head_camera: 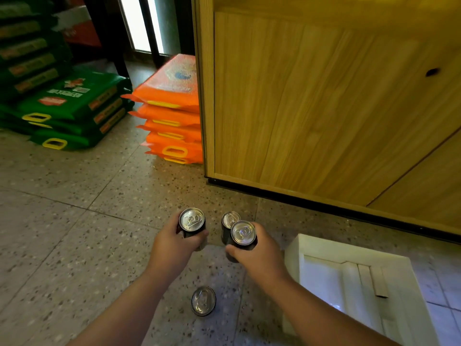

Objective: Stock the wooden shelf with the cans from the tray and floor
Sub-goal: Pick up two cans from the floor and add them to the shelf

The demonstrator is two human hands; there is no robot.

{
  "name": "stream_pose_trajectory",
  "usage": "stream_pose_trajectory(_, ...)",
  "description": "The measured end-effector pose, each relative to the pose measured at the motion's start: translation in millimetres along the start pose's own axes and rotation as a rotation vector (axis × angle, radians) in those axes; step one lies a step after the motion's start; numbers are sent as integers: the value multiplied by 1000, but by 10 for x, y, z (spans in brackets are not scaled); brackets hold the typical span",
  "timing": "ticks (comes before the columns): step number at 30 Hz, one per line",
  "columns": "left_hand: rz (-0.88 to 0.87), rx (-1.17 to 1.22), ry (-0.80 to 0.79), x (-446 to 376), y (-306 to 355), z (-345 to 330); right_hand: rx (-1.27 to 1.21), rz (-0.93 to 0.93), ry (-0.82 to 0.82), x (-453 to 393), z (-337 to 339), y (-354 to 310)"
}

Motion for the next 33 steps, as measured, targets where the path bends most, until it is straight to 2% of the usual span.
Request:
stream_pose_trajectory(5,17,40,-6,330,1058,364,-16,-35,32,280,726,-788)
stream_pose_trajectory(13,33,-49,-47,1135,3452,945,-54,-45,80,1129,2451,-2538)
stream_pose_trajectory(24,-19,-64,-53,1839,6481,780,-14,80,79,1661,4938,-4640)
stream_pose_trajectory(28,-51,-88,-5,2053,7399,657,4,114,92,1779,5704,-5136)
stream_pose_trajectory(33,-103,-152,-24,2195,8188,517,-24,144,112,1858,6417,-5505)
Point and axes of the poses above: each hand's wrist, its own x-axis away from the middle knuckle, its own z-axis out of the back of the hand, y = z × x, the point moved 1 cm from there along -x, towards the middle knuckle, and after that the axes turned 1 degree about z, right-handed, at the moved point
